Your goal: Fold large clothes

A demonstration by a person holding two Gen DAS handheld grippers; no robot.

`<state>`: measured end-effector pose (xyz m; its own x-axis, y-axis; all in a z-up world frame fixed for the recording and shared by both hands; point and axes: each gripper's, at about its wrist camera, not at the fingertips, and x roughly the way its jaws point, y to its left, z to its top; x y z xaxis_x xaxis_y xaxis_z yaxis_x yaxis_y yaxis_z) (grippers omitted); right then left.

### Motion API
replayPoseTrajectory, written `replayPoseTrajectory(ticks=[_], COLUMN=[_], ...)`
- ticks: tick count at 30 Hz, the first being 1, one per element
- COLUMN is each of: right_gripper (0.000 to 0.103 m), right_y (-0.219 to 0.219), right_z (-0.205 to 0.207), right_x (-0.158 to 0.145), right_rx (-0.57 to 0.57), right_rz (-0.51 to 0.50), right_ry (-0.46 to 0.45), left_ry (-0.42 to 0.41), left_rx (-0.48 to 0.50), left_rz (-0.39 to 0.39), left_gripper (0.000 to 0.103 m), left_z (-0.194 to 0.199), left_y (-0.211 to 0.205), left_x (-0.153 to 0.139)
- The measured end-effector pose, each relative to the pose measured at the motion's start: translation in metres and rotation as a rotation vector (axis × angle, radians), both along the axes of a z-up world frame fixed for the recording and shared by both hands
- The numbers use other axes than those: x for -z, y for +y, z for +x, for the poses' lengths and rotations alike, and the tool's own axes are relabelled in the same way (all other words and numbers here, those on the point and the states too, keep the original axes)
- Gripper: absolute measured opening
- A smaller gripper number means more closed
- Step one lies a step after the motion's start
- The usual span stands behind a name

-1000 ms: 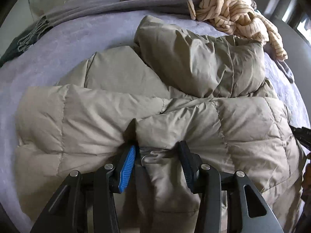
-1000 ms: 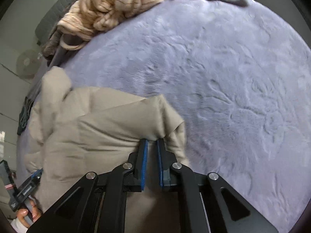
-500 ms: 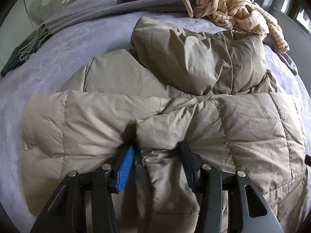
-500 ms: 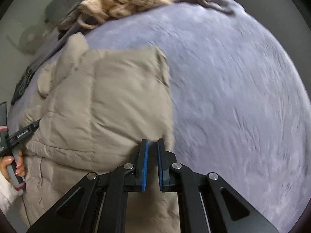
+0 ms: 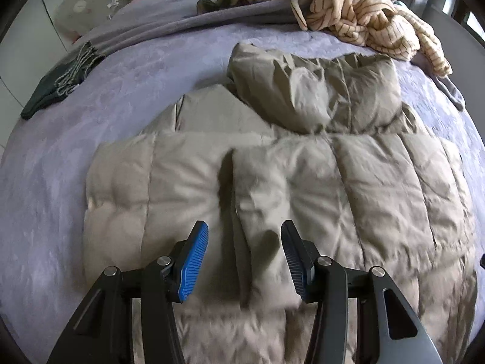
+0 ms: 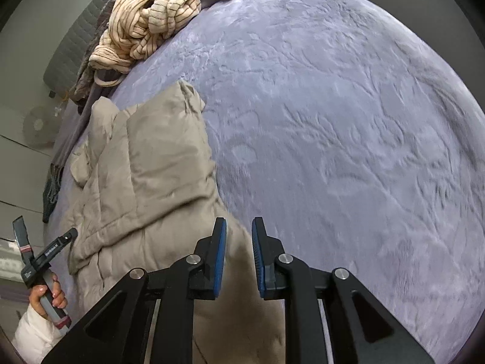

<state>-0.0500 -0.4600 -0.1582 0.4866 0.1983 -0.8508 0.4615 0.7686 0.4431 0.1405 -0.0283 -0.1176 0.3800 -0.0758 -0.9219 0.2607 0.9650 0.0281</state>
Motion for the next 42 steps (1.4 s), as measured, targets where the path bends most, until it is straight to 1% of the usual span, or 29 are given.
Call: replayPoseTrajectory(ticks=[1, 3, 4, 5, 6, 7, 8, 9, 10, 11, 12, 18, 20, 21, 23, 25, 26, 28, 35, 40, 42], right_gripper=[0.023, 0.032, 0.042, 0.047, 0.047, 0.048, 0.048, 0.048, 0.05, 0.054, 0.055, 0.057, 0.066, 0.068, 0.075, 0.076, 0.078, 0.086, 0.087, 0.088, 0.103], right_y=[0.001, 0.003, 0.004, 0.005, 0.006, 0.007, 0.008, 0.008, 0.009, 0.01, 0.01, 0.012, 0.013, 0.015, 0.018, 0.022, 0.024, 0.028, 0.044, 0.061, 0.071], right_z=[-0.002, -0.008, -0.01, -0.012, -0.013, -0.015, -0.016, -0.017, -0.018, -0.019, -0.02, -0.025, -0.027, -0.028, -0.03, -0.032, -0.034, -0.036, -0.046, -0.059, -0.065], right_x=[0.001, 0.001, 0.001, 0.001, 0.0, 0.0, 0.0, 0.0, 0.0, 0.0, 0.0, 0.0, -0.001, -0.002, -0.003, -0.003, -0.003, -0.003, -0.005, -0.006, -0.007], right_rx=[-0.002, -0.006, -0.009, -0.013, -0.015, -0.02, -0.025, -0.029, -0.034, -0.039, -0.041, -0.062, -0.075, -0.079, -0.094, -0.105, -0.109, -0.113, -0.121, -0.11, -0.109], right_rz=[0.01, 0.016, 0.019, 0.022, 0.023, 0.022, 0.022, 0.023, 0.023, 0.023, 0.023, 0.027, 0.029, 0.03, 0.035, 0.043, 0.045, 0.049, 0.05, 0.041, 0.046], right_ry=[0.003, 0.006, 0.007, 0.004, 0.002, 0.0, 0.002, 0.003, 0.006, 0.01, 0.011, 0.021, 0.016, 0.012, 0.005, 0.003, 0.002, 0.003, -0.011, -0.013, -0.023], left_ry=[0.013, 0.026, 0.036, 0.045, 0.053, 0.058, 0.057, 0.038, 0.014, -0.005, -0.002, 0.014, 0.019, 0.019, 0.023, 0.031, 0.036, 0.047, 0.06, 0.076, 0.075], left_rx=[0.001, 0.002, 0.005, 0.007, 0.009, 0.009, 0.008, 0.0, -0.005, -0.002, 0.004, 0.004, -0.005, -0.008, -0.012, -0.012, -0.012, -0.01, 0.013, 0.021, 0.026], left_rz=[0.002, 0.002, 0.0, 0.0, 0.0, 0.001, 0.005, 0.01, 0.014, 0.016, 0.015, 0.017, 0.011, 0.01, 0.01, 0.006, 0.006, 0.007, -0.005, -0.026, -0.038], left_gripper=[0.052, 0.052, 0.052, 0.052, 0.052, 0.064, 0.077, 0.099, 0.103, 0.103, 0.103, 0.103, 0.103, 0.103, 0.103, 0.103, 0.103, 0.103, 0.103, 0.103, 0.103], left_z=[-0.005, -0.014, -0.019, -0.023, -0.027, -0.031, -0.036, -0.041, -0.044, -0.05, -0.051, -0.069, -0.074, -0.077, -0.081, -0.086, -0.088, -0.094, -0.109, -0.123, -0.13], left_y=[0.0, 0.001, 0.001, 0.001, 0.0, -0.001, -0.002, -0.002, -0.002, -0.003, -0.003, -0.005, -0.003, -0.002, -0.002, -0.001, -0.001, 0.001, 0.015, 0.034, 0.044], left_x=[-0.001, -0.003, -0.003, -0.004, -0.004, -0.004, -0.004, -0.006, -0.009, -0.012, -0.012, -0.013, -0.013, -0.013, -0.013, -0.013, -0.012, -0.013, -0.011, -0.007, -0.01])
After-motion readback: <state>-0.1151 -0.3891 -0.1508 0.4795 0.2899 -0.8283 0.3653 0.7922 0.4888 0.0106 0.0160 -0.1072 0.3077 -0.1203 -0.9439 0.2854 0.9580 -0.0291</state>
